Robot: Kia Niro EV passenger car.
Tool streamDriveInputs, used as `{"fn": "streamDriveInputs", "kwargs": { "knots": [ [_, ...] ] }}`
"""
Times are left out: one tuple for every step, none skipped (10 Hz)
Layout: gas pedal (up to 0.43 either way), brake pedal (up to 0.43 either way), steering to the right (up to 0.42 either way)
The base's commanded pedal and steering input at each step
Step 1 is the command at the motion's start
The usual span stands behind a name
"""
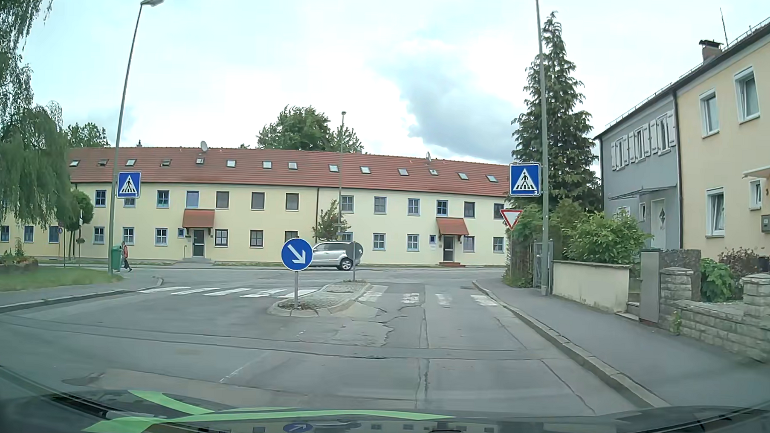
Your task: Follow the waypoints while adhering to traffic rules and regulations
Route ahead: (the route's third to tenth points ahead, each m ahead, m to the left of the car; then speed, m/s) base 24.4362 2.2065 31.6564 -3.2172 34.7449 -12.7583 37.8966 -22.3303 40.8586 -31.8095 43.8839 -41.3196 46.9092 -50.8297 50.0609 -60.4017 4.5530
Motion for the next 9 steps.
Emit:
{"fn": "streamDriveInputs", "kwargs": {
  "knots": [
    [0.000, 0.000, 0.006],
    [0.000, 0.000, 0.006],
    [0.000, 0.000, 0.006],
    [0.000, 0.000, 0.006],
    [0.000, 0.000, 0.008],
    [0.000, 0.000, 0.009],
    [0.000, 0.000, 0.009],
    [0.000, 0.000, 0.008],
    [0.000, 0.000, 0.008]
  ]
}}
